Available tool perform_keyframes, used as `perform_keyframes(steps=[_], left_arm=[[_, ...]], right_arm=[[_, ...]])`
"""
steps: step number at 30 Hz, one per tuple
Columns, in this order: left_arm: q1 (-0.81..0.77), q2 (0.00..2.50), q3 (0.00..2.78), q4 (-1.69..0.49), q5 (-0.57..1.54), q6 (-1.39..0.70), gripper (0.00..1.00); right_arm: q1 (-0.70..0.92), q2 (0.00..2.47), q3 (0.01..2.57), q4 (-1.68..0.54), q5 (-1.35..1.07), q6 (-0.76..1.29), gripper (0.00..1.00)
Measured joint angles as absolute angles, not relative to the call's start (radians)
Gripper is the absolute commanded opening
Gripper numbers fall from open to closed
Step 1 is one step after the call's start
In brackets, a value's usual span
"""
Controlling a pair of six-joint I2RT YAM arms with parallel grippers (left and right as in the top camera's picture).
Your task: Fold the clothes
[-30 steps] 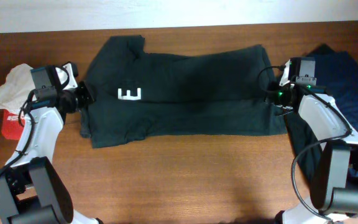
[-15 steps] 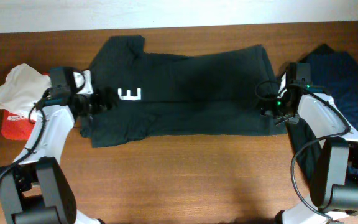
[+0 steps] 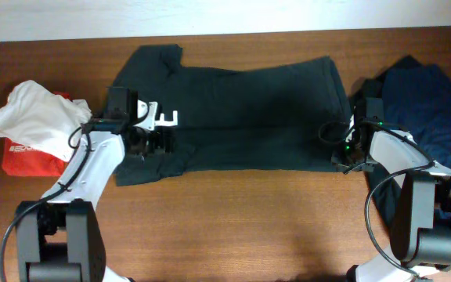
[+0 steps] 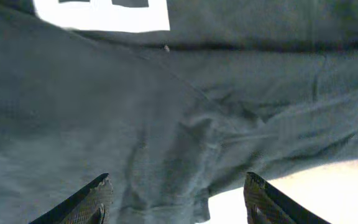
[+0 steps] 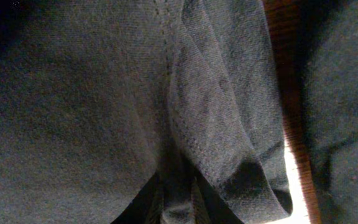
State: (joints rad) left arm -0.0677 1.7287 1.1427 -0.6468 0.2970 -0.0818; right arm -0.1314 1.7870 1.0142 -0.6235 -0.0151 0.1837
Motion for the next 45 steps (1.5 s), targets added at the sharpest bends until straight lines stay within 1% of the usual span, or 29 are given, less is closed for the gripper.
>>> perform_keyframes(steps=[3,9,12,15,16,17,18,19,20,26,31,33,34,35,36,38,39,40,41,43,45], left_arm=[[-0.112,1.746,1.113,-0.655,0.275,-0.068,0.67],[-0.175,1.759,1.067,-0.692,0.165,-0.059,0.68],[-0.188,1.759,1.068,-0.692,0.136,-0.059,0.66],[-0.213,1.760,1.067,-0.692,0.102,-0.055,0.55],[-0.220,1.761,1.067,-0.692,0.092,-0.052,0.48],[-0.231,1.765,1.067,-0.692,0.076,-0.048,0.39],[-0.241,1.774,1.067,-0.691,0.066,-0.046,0.26],[-0.247,1.784,1.066,-0.692,0.061,-0.050,0.18],[-0.255,1.796,1.066,-0.691,0.053,-0.046,0.01],[-0.263,1.814,1.074,-0.696,0.019,-0.044,0.01],[-0.263,1.818,1.192,-0.740,-0.034,-0.045,0.01],[-0.263,1.818,1.255,-0.720,-0.058,-0.044,0.01],[-0.263,1.818,1.273,-0.698,-0.069,-0.044,0.07],[-0.263,1.818,1.284,-0.665,-0.080,-0.045,0.11],[-0.263,1.818,1.289,-0.640,-0.087,-0.047,0.18],[-0.263,1.818,1.289,-0.615,-0.094,-0.042,0.22],[-0.263,1.818,1.289,-0.611,-0.095,-0.045,0.36],[-0.263,1.818,1.289,-0.609,-0.096,-0.043,0.62],[-0.262,1.818,1.289,-0.608,-0.097,-0.039,0.71],[-0.260,1.818,1.289,-0.610,-0.098,-0.042,0.75],[-0.248,1.818,1.292,-0.640,-0.098,-0.042,0.76]], right_arm=[[-0.131,1.787,1.014,-0.624,-0.015,0.184,0.20],[-0.131,1.787,1.014,-0.624,-0.012,0.183,0.20],[-0.131,1.787,1.014,-0.624,-0.011,0.184,0.20],[-0.131,1.787,1.014,-0.624,-0.011,0.183,0.20],[-0.131,1.787,1.014,-0.624,-0.011,0.184,0.20],[-0.131,1.787,1.014,-0.624,-0.011,0.184,0.20],[-0.131,1.787,1.014,-0.624,-0.011,0.184,0.20],[-0.131,1.787,1.014,-0.624,-0.011,0.184,0.20],[-0.131,1.787,1.014,-0.624,-0.010,0.184,0.20],[-0.131,1.787,1.014,-0.624,-0.008,0.184,0.20],[-0.131,1.787,1.014,-0.624,-0.007,0.184,0.20],[-0.131,1.787,1.014,-0.624,-0.007,0.184,0.20],[-0.131,1.787,1.014,-0.624,-0.007,0.184,0.20],[-0.131,1.787,1.014,-0.624,-0.007,0.184,0.20],[-0.131,1.787,1.014,-0.624,-0.007,0.184,0.20],[-0.131,1.787,1.014,-0.624,-0.007,0.183,0.20],[-0.131,1.787,1.014,-0.624,-0.007,0.184,0.20],[-0.131,1.787,1.014,-0.624,-0.007,0.184,0.20],[-0.131,1.787,1.014,-0.624,-0.007,0.184,0.20],[-0.131,1.787,1.014,-0.624,-0.007,0.184,0.20],[-0.131,1.787,1.014,-0.624,-0.005,0.183,0.20]])
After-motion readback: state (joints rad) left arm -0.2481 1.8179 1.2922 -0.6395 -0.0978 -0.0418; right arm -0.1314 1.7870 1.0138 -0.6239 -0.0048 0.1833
